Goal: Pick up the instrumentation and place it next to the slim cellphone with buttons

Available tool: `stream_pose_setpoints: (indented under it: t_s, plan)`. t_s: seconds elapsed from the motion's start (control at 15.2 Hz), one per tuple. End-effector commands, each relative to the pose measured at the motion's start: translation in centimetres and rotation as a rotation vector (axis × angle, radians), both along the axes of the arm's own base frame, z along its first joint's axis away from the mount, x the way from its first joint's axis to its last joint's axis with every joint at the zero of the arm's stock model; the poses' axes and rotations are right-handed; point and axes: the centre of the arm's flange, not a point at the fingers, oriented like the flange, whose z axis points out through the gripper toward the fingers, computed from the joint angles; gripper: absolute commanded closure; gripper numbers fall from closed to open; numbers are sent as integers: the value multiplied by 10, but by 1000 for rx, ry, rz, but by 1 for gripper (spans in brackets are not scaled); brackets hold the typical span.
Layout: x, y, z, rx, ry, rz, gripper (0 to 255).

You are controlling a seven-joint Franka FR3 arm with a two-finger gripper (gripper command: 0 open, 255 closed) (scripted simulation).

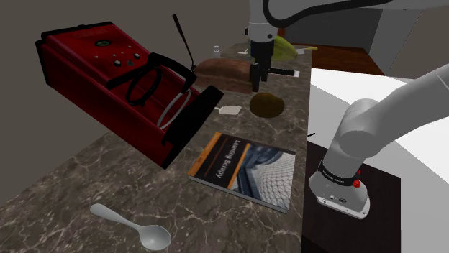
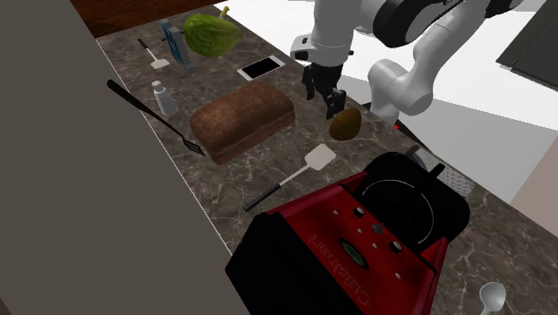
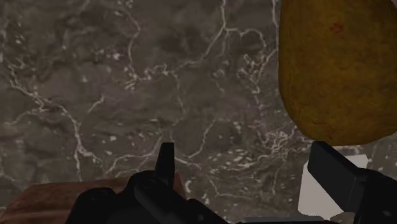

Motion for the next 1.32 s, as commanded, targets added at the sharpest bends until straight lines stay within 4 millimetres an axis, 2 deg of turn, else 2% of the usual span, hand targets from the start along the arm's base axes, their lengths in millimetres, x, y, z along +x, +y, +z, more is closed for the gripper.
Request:
stream_pose_setpoints:
  t_s: [0.0, 0.92, 0.99, 1.25]
  plan:
    - [17, 17, -2, 7, -14, 14, 0]
    - [137, 137, -16, 51, -102, 106, 0]
    - [140, 140, -17, 52, -104, 108, 0]
    - [141, 140, -38, 52, -104, 108, 0]
